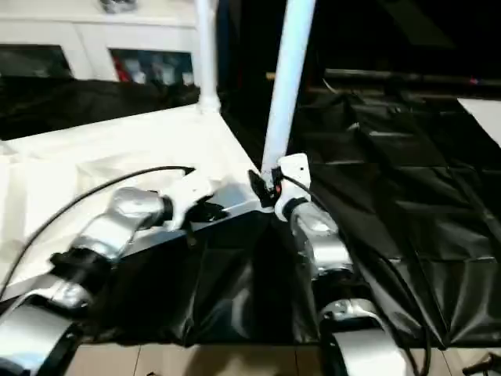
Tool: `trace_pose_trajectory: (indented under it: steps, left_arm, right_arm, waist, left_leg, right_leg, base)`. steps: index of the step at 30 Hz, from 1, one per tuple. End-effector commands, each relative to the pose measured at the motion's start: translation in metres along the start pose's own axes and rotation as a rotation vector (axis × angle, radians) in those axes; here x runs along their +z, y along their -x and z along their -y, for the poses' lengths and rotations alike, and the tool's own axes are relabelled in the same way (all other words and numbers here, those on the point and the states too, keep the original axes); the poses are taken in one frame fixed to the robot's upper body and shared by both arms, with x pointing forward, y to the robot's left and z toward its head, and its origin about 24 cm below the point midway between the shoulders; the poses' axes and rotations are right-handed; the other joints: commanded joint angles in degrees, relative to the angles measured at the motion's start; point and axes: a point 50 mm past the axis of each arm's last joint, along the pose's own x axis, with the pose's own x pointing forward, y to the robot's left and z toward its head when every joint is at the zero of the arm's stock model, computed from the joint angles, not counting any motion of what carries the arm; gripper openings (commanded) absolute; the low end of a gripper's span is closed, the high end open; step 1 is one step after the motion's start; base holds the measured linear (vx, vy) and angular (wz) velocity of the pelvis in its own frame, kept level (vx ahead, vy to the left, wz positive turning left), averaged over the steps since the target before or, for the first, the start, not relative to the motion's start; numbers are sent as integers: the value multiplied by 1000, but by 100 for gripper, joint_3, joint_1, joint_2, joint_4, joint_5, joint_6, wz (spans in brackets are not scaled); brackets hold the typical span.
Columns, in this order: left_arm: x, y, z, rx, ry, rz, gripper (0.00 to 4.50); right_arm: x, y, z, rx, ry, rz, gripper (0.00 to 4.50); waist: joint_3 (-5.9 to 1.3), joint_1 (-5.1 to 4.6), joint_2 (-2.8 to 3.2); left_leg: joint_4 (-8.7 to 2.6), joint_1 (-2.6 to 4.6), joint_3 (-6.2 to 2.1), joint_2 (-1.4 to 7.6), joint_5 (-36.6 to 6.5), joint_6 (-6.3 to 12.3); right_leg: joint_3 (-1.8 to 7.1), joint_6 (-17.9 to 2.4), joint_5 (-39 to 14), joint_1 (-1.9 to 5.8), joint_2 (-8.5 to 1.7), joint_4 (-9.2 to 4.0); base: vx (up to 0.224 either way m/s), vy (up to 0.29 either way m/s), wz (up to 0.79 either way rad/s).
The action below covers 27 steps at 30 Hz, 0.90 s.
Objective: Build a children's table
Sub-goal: Insert table leg to table base
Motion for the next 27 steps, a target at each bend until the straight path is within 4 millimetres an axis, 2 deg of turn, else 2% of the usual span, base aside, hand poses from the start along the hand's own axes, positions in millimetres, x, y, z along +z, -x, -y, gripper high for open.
trace_pose_trajectory:
  steps: [1,3,5,6,8,11,12,13,14,15,19,23,27]
  left_arm:
    - [23,-10,14,-146,-113,94,0]
    - [19,-5,14,-182,-118,89,0]
    - [14,1,14,-219,-121,78,0]
    - [12,3,14,-234,-124,73,0]
    - [8,8,13,-262,-132,62,0]
    - [4,14,12,-291,-141,54,0]
    - [4,14,12,-291,-141,54,0]
    - [3,16,11,-304,-142,55,0]
    - [3,16,11,-304,-142,55,0]
    - [3,17,11,-319,-139,58,0]
    - [2,19,11,-337,-144,55,0]
    - [1,20,11,-349,-150,51,0]
    - [-1,20,10,-350,-145,49,0]
  right_arm:
    - [-17,-1,-28,215,-5,-85,346]
    - [-14,7,-24,284,20,-86,346]
    - [-13,17,-21,355,58,-102,346]
    - [-13,21,-20,389,69,-114,346]
    - [-14,33,-16,470,94,-147,346]
    - [-13,44,-13,541,118,-180,346]
    - [-13,44,-13,541,118,-180,346]
    - [-12,52,-11,590,126,-199,346]
    - [-12,52,-11,590,126,-199,346]
    - [-11,56,-9,616,134,-214,321]
    - [-9,59,-9,635,137,-226,309]
    - [-8,61,-10,655,135,-235,280]
    - [-8,62,-12,653,113,-230,276]
  waist:
    - [-360,20,42]
    - [-369,28,31]
    - [-336,83,47]
    - [-334,105,48]
    - [-304,154,69]
    - [-281,178,63]
    - [-279,188,69]
    - [-283,189,75]
    - [-293,198,70]
    - [-295,197,71]
    - [-311,237,65]
    - [-317,277,69]
    - [-316,289,67]
  left_leg:
    - [-248,-1,-14,111,-137,686]
    - [-216,-12,-5,98,36,845]
    - [-225,6,4,126,-173,899]
    - [-225,9,8,138,-225,883]
    - [-252,15,11,168,-507,737]
    - [-278,20,10,176,-756,545]
    - [-275,24,15,173,-779,531]
    - [-271,23,15,173,-740,509]
    - [-256,12,17,164,-632,529]
    - [-256,8,15,164,-594,540]
    - [-218,3,20,147,-367,648]
    - [-213,8,17,147,-349,650]
    - [-215,9,13,147,-381,614]
  right_leg:
    - [259,-1630,1496,354,-276,-235]
    - [260,-1689,1841,355,-266,-203]
    - [243,-1684,1522,341,-259,-240]
    - [243,-1677,1434,340,-260,-238]
    - [236,-1632,876,316,-267,-272]
    - [248,-1584,371,314,-274,-305]
    - [252,-1575,320,308,-277,-309]
    - [259,-1563,352,309,-273,-302]
    - [259,-1578,502,315,-273,-281]
    - [259,-1588,556,310,-277,-276]
    - [254,-1627,900,312,-275,-243]
    - [248,-1611,879,310,-273,-238]
    - [248,-1593,789,315,-271,-239]
  base:
    - [0,0,0]
    - [0,0,0]
    - [0,0,0]
    - [0,0,0]
    - [0,0,0]
    - [0,0,0]
    - [0,0,0]
    - [0,0,0]
    - [0,0,0]
    - [0,0,0]
    - [0,0,0]
    - [0,0,0]
    - [0,0,0]
